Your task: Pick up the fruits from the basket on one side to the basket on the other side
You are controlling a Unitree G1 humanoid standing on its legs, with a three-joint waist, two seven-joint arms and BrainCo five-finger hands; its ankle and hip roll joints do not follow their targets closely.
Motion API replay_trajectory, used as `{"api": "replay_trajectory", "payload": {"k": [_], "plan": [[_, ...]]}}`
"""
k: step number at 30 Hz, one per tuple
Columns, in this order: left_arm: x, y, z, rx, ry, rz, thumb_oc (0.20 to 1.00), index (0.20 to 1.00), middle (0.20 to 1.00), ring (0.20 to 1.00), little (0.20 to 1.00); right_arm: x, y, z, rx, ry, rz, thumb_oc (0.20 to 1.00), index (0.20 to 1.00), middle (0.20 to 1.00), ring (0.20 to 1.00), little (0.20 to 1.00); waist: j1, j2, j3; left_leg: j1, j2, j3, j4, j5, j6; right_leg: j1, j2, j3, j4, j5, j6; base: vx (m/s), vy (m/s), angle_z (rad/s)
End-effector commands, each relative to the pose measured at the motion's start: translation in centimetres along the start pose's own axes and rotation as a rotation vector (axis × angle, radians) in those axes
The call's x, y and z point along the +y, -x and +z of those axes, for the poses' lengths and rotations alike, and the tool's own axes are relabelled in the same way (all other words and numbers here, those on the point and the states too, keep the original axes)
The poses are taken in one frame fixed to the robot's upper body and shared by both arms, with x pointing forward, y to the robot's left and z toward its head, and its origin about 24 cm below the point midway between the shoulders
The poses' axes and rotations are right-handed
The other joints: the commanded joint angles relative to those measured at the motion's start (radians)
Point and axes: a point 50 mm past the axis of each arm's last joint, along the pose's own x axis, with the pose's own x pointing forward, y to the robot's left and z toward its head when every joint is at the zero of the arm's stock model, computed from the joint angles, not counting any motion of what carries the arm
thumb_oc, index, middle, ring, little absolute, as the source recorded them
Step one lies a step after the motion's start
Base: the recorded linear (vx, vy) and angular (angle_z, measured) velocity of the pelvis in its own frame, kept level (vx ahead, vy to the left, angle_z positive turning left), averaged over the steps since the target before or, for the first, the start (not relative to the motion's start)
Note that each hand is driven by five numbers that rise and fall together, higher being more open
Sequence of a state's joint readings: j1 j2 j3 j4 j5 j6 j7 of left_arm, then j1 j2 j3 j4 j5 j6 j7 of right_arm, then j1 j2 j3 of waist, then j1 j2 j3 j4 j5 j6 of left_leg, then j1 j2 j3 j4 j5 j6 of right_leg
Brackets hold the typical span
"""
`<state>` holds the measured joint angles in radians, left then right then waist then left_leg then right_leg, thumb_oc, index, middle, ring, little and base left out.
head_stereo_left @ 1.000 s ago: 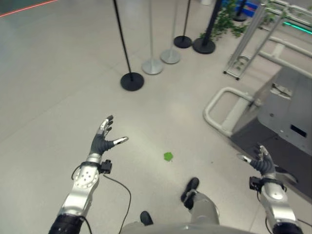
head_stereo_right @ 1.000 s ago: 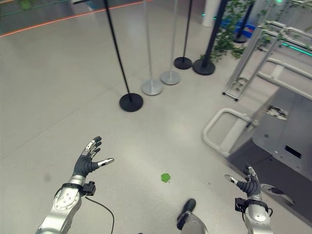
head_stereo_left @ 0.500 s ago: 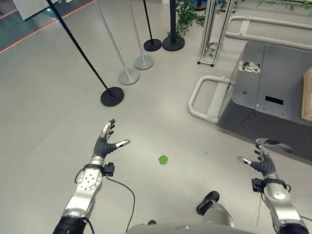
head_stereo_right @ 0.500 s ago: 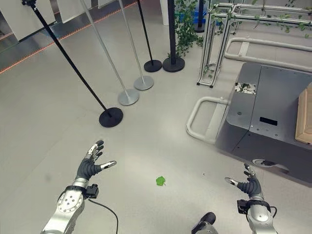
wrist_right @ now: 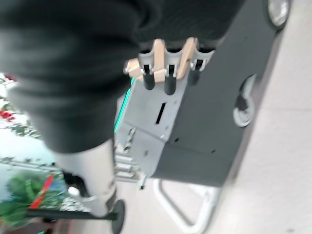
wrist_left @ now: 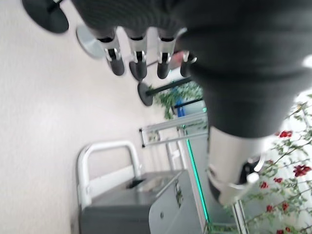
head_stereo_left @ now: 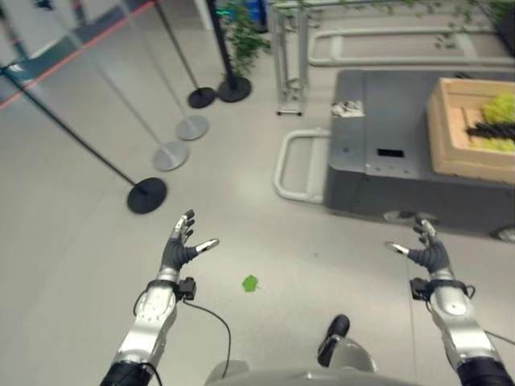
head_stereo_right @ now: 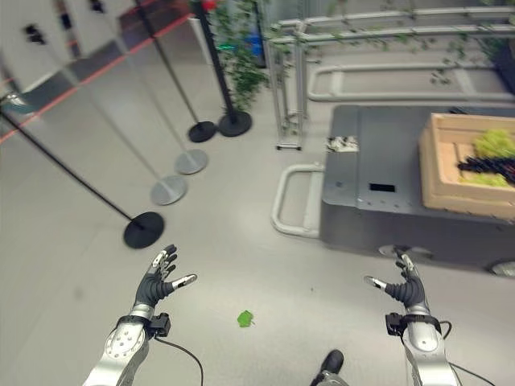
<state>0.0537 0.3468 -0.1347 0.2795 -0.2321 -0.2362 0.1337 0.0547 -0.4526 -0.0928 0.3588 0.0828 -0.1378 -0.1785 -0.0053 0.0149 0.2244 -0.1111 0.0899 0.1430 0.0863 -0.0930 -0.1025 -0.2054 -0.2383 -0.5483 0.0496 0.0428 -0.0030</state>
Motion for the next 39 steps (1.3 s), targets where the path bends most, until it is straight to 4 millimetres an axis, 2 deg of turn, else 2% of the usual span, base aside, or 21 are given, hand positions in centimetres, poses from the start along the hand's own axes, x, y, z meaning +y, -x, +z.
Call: {"api": "replay_trajectory", "payload": {"k": [1, 4, 5, 9, 15, 17, 19, 21, 22, 23, 24, 25, 28, 29, 30, 31, 32, 33, 35, 37, 39], "plan": [[1.9, 0.0, 1.8, -0.105, 0.051, 0.087, 1.0, 1.0, 1.0, 1.0, 1.0, 1.2, -2.1, 4.7, -0.2, -0.037, 0.061, 1.0, 1.0, 1.0, 1.0, 1.0, 0.071, 0.004, 0.035, -0.087, 0.005, -0.157, -0.114, 0.217, -0.064, 0.178, -0.062, 0.081, -0.029, 0.032, 0.179, 0.1, 0.096, -1.59], [3.1, 0.1, 1.9, -0.109, 0.027, 0.117, 1.0, 1.0, 1.0, 1.0, 1.0, 3.1, -2.8, 6.0, -0.235, -0.068, 0.121, 1.0, 1.0, 1.0, 1.0, 1.0, 0.086, -0.005, 0.034, -0.067, 0.003, -0.17, -0.102, 0.19, -0.048, 0.141, -0.025, 0.149, -0.054, 0.052, 0.177, 0.05, 0.119, -1.65], [3.8, 0.0, 2.3, -0.123, -0.005, 0.124, 1.0, 1.0, 1.0, 1.0, 1.0, 3.7, -3.1, 6.5, -0.246, -0.078, 0.129, 1.0, 1.0, 1.0, 1.0, 1.0, 0.091, -0.037, 0.034, -0.072, -0.002, -0.129, -0.094, 0.177, -0.034, 0.125, -0.019, 0.173, -0.097, 0.08, 0.183, 0.05, 0.146, -1.4], [4.9, -0.2, 2.6, -0.125, -0.065, 0.143, 1.0, 1.0, 1.0, 1.0, 1.0, 4.6, -3.3, 7.0, -0.244, -0.145, 0.124, 1.0, 1.0, 1.0, 1.0, 1.0, 0.102, -0.089, 0.021, -0.09, -0.053, -0.08, -0.059, 0.126, 0.015, 0.08, -0.025, 0.225, -0.137, 0.117, 0.206, 0.09, 0.299, -0.52], [5.4, 0.2, 2.0, -0.099, -0.111, 0.156, 1.0, 1.0, 1.0, 1.0, 1.0, 4.8, -3.1, 6.0, -0.203, -0.144, 0.131, 1.0, 1.0, 1.0, 1.0, 1.0, 0.093, -0.088, -0.008, -0.065, -0.122, -0.022, -0.046, 0.074, 0.056, 0.029, -0.099, 0.229, -0.137, 0.203, 0.256, 0.11, 0.303, -0.37], [5.6, 0.3, 2.1, -0.1, -0.13, 0.16, 1.0, 1.0, 1.0, 1.0, 1.0, 4.8, -3.1, 5.7, -0.187, -0.154, 0.126, 1.0, 1.0, 1.0, 1.0, 1.0, 0.092, -0.082, -0.018, -0.058, -0.124, -0.002, -0.049, 0.066, 0.057, 0.002, -0.136, 0.214, -0.137, 0.259, 0.265, 0.06, 0.162, -0.28], [6.0, 0.3, 2.2, -0.103, -0.135, 0.173, 1.0, 1.0, 1.0, 1.0, 1.0, 4.9, -3.0, 5.6, -0.181, -0.162, 0.124, 1.0, 1.0, 1.0, 1.0, 1.0, 0.096, -0.077, -0.023, -0.054, -0.112, 0.018, -0.049, 0.06, 0.053, -0.008, -0.15, 0.18, -0.137, 0.264, 0.265, 0.06, 0.126, -0.38], [6.0, 0.4, 2.1, -0.099, -0.136, 0.179, 1.0, 1.0, 1.0, 1.0, 1.0, 5.0, -2.9, 5.0, -0.157, -0.167, 0.123, 1.0, 1.0, 1.0, 1.0, 1.0, 0.093, -0.076, -0.023, -0.043, -0.118, 0.033, -0.041, 0.047, 0.064, 0.007, -0.138, 0.161, -0.137, 0.244, 0.265, 0.14, 0.187, -0.35], [6.0, 0.3, 2.1, -0.097, -0.144, 0.179, 1.0, 1.0, 1.0, 1.0, 1.0, 5.1, -2.8, 4.9, -0.151, -0.168, 0.131, 1.0, 1.0, 1.0, 1.0, 1.0, 0.084, -0.081, -0.022, -0.033, -0.131, 0.04, -0.041, 0.04, 0.072, 0.02, -0.1, 0.171, -0.137, 0.215, 0.258, 0.19, 0.327, -0.57], [5.8, 0.2, 2.2, -0.096, -0.151, 0.168, 1.0, 1.0, 1.0, 1.0, 1.0, 5.3, -2.6, 4.4, -0.137, -0.157, 0.157, 1.0, 1.0, 1.0, 1.0, 1.0, 0.074, -0.093, -0.014, -0.008, -0.158, 0.047, -0.042, 0.025, 0.089, 0.023, 0.035, 0.193, -0.077, 0.118, 0.213, 0.12, 0.251, -0.59], [5.8, 0.2, 2.2, -0.096, -0.151, 0.168, 1.0, 1.0, 1.0, 1.0, 1.0, 5.3, -2.7, 4.4, -0.138, -0.157, 0.157, 1.0, 1.0, 1.0, 1.0, 1.0, 0.074, -0.094, -0.015, -0.01, -0.159, 0.048, -0.042, 0.028, 0.089, 0.02, 0.034, 0.194, -0.075, 0.118, 0.212, 0.13, 0.309, -0.6], [5.9, 0.2, 2.1, -0.091, -0.14, 0.182, 1.0, 1.0, 1.0, 1.0, 1.0, 5.6, -2.6, 4.6, -0.145, -0.164, 0.171, 1.0, 1.0, 1.0, 1.0, 1.0, 0.087, -0.111, 0.006, 0.006, -0.18, 0.067, -0.044, 0.024, 0.097, -0.015, 0.14, 0.131, 0.027, 0.075, 0.203, 0.05, 0.137, -0.34], [5.7, 0.3, 1.9, -0.079, -0.147, 0.175, 1.0, 1.0, 1.0, 1.0, 1.0, 5.6, -2.8, 4.7, -0.147, -0.168, 0.168, 1.0, 1.0, 1.0, 1.0, 1.0, 0.08, -0.092, 0.015, 0.049, -0.163, 0.054, -0.071, 0.008, 0.093, -0.075, 0.176, 0.12, 0.106, 0.011, 0.184, 0.23, -0.011, -0.66], [5.4, 0.2, 2.0, -0.085, -0.137, 0.175, 1.0, 1.0, 1.0, 1.0, 1.0, 5.5, -2.9, 4.8, -0.15, -0.161, 0.161, 1.0, 1.0, 1.0, 1.0, 1.0, 0.074, -0.083, 0.016, 0.053, -0.149, 0.059, -0.07, 0.015, 0.087, -0.077, 0.156, 0.105, 0.082, 0.009, 0.153, 0.28, -0.13, -0.46], [5.4, 0.2, 2.0, -0.086, -0.136, 0.175, 1.0, 1.0, 1.0, 1.0, 1.0, 5.5, -2.9, 4.8, -0.15, -0.16, 0.161, 1.0, 1.0, 1.0, 1.0, 1.0, 0.074, -0.082, 0.018, 0.055, -0.149, 0.058, -0.069, 0.014, 0.087, -0.075, 0.156, 0.104, 0.081, 0.009, 0.153, 0.32, -0.194, 0.14], [5.0, -0.2, 1.8, -0.079, -0.111, 0.176, 1.0, 1.0, 1.0, 1.0, 1.0, 5.1, -3.1, 4.9, -0.152, -0.15, 0.14, 1.0, 1.0, 1.0, 1.0, 1.0, 0.069, -0.061, 0.016, 0.088, -0.12, 0.05, -0.058, -0.005, 0.071, -0.069, 0.106, 0.092, 0.07, 0.006, 0.136, 0.26, -0.11, 0.15], [4.9, -0.2, 1.8, -0.079, -0.111, 0.175, 1.0, 1.0, 1.0, 1.0, 1.0, 5.1, -3.1, 4.9, -0.153, -0.15, 0.139, 1.0, 1.0, 1.0, 1.0, 1.0, 0.068, -0.06, 0.017, 0.089, -0.119, 0.049, -0.057, -0.005, 0.071, -0.069, 0.106, 0.091, 0.072, 0.005, 0.136, 0.54, -0.255, 0.21], [4.3, -0.4, 1.8, -0.082, -0.078, 0.165, 1.0, 1.0, 1.0, 1.0, 1.0, 4.7, -3.1, 4.7, -0.147, -0.138, 0.118, 1.0, 1.0, 1.0, 1.0, 1.0, 0.047, -0.034, 0.007, 0.115, -0.089, 0.024, -0.028, -0.022, 0.055, -0.08, 0.074, 0.152, 0.069, 0.018, 0.146, 0.41, -0.198, 0.2], [4.0, -0.4, 1.7, -0.078, -0.062, 0.157, 1.0, 1.0, 1.0, 1.0, 1.0, 4.5, -3.1, 4.7, -0.146, -0.138, 0.111, 1.0, 1.0, 1.0, 1.0, 1.0, 0.046, -0.026, 0.008, 0.124, -0.081, 0.016, -0.005, -0.03, 0.05, -0.07, 0.048, 0.145, 0.077, 0.025, 0.149, 0.4, -0.191, 0.58], [3.2, -0.8, 1.8, -0.084, -0.07, 0.124, 1.0, 1.0, 1.0, 1.0, 1.0, 4.2, -3.0, 4.7, -0.148, -0.139, 0.104, 1.0, 1.0, 1.0, 1.0, 1.0, 0.03, -0.014, 0.01, 0.138, -0.066, -0.005, 0.041, -0.005, 0.031, -0.043, 0.021, 0.155, 0.086, 0.032, 0.149, 0.35, -0.171, 0.45], [2.5, -0.9, 1.7, -0.084, -0.041, 0.107, 1.0, 1.0, 1.0, 1.0, 1.0, 3.8, -2.7, 4.1, -0.133, -0.129, 0.097, 1.0, 1.0, 1.0, 1.0, 1.0, 0.028, 0.004, 0.008, 0.126, -0.053, -0.018, 0.142, 0.067, -0.006, 0.021, 0.012, 0.127, 0.076, 0.012, 0.131, 0.31, -0.164, 0.36]]}}
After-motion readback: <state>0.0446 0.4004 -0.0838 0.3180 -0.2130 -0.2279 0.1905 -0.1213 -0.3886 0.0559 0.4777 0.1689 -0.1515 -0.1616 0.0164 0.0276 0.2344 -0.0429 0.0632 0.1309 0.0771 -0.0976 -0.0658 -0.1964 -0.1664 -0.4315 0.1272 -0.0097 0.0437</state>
